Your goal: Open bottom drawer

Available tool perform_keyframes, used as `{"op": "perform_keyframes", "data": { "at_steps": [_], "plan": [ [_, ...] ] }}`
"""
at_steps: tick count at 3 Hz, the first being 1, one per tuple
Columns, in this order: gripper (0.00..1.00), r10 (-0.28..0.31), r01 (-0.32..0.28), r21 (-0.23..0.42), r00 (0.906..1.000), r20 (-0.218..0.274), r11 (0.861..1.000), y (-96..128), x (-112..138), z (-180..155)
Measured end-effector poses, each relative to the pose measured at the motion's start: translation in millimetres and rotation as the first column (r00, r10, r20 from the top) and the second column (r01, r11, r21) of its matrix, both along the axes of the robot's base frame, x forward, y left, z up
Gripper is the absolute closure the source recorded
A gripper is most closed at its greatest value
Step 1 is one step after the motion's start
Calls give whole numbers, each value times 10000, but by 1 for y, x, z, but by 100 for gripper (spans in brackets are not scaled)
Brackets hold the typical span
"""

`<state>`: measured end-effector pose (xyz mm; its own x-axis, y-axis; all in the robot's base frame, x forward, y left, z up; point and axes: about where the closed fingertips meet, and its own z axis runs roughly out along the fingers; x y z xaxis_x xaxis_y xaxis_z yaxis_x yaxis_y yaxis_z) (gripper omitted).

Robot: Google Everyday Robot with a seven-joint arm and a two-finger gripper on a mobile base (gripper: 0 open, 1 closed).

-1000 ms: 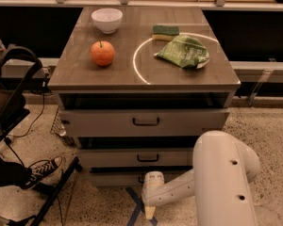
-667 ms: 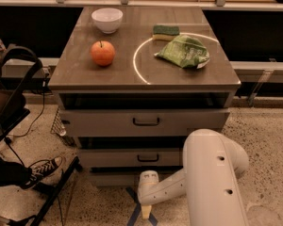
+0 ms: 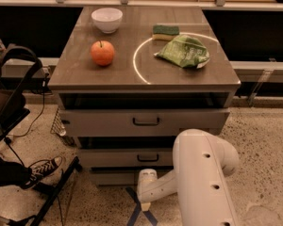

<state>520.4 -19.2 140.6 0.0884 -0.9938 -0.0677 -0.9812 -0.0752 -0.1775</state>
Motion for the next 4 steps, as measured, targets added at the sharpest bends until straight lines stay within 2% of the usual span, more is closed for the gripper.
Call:
{"op": "perform_keyframes", "data": {
  "at_steps": [3,4],
  "plan": [
    [94,2,-2,-4,10000,-20,10000,0,-1,3],
    [100,2,-2,-5,10000,-23,10000,0,-1,5]
  ]
}}
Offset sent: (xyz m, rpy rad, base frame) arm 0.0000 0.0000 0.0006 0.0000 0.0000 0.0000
